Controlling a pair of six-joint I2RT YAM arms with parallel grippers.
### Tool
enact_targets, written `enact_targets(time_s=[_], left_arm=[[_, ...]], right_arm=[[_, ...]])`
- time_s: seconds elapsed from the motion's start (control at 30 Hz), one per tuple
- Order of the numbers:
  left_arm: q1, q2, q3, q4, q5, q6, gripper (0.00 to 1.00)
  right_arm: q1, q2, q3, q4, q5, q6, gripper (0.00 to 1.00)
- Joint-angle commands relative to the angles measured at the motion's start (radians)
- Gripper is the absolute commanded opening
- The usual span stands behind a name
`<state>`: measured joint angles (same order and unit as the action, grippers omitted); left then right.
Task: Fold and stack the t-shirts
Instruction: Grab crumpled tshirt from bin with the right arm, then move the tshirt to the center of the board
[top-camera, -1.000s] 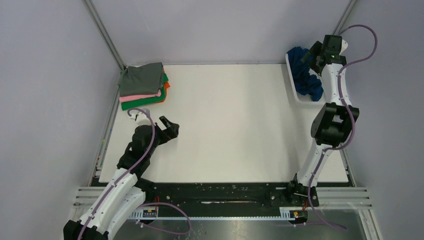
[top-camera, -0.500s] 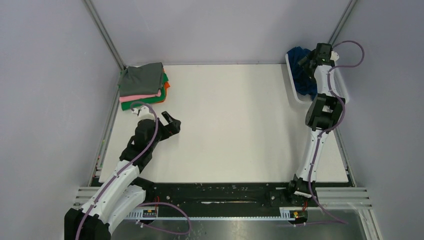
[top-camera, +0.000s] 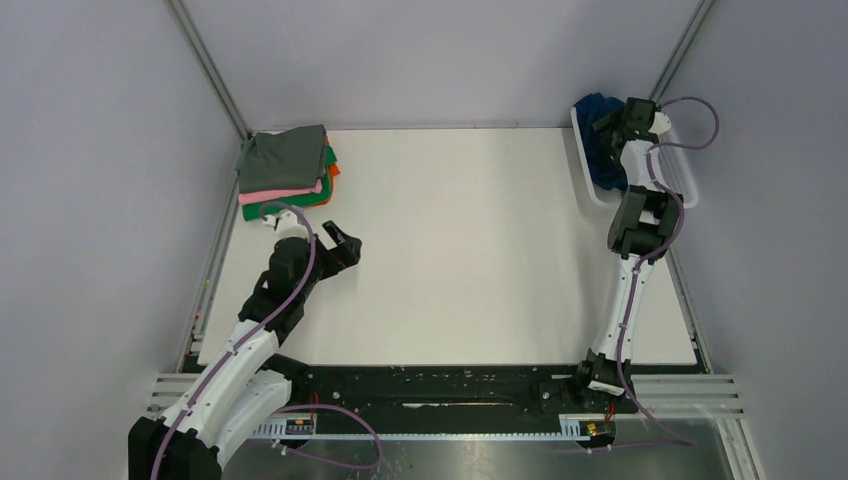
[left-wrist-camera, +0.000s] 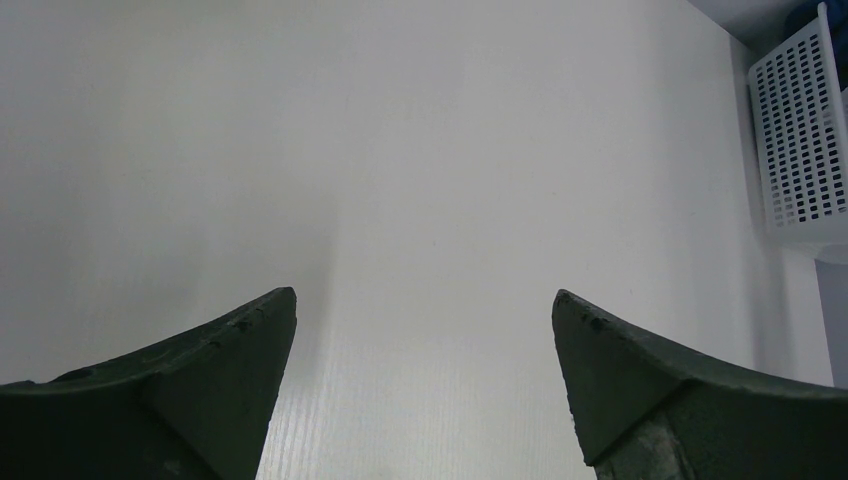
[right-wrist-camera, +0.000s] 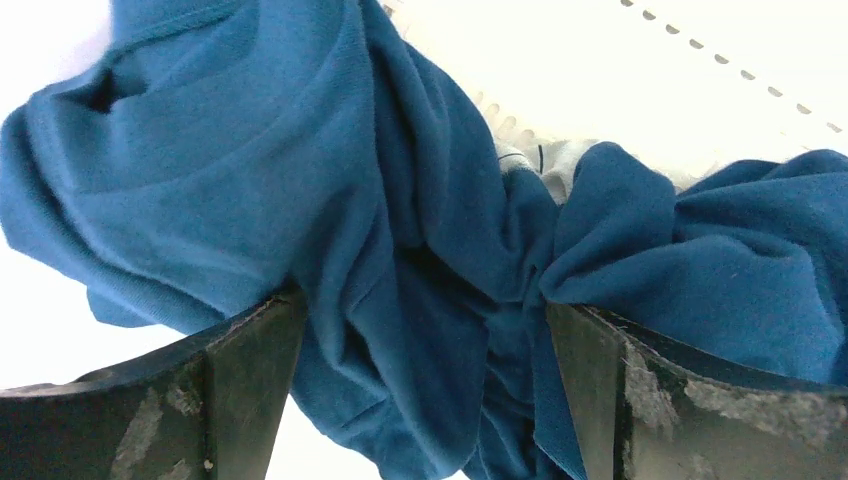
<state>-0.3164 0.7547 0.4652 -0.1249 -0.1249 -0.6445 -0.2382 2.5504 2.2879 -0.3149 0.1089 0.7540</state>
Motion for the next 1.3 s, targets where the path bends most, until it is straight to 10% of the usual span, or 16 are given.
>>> enact_targets(time_s=[0.0,0.17,0.33,0.5,1.0,1.27], left_arm=[[0.001,-0.003,0.047,0.043,-0.003,0.000,0.99],[0.001,0.007,0.055,0.040,-0.006,-0.001,0.99],[0.000,0.009,0.067,0.022,-0.010,0.002,0.99],[0.000,-0.016,0.067,0.009,-0.005,0.012,0.99],[0.001,-0.256,-0.020,-0.058,0.055,-0.009,0.99],[0.001,-0.309,-0.044,-0.093,0.120,-0.108,0.99]], right_arm=[[-0.002,0.043,0.031,0.099,-0.020,0.073,0.99],[-0.001,0.027,-0.048,0.230,-0.030,0.118,0.82],[-0.003,0.026,-0.047,0.273,-0.058,0.086,0.20],[-0.004,-0.096,-0.105,0.287,-0.087,-0.005,0.00],[0.025,-0.863,-0.422,0.248,-0.494,-0.132,0.00],[0.322,-1.097,-0.351,-0.035,-0.719,-0.292,0.00]])
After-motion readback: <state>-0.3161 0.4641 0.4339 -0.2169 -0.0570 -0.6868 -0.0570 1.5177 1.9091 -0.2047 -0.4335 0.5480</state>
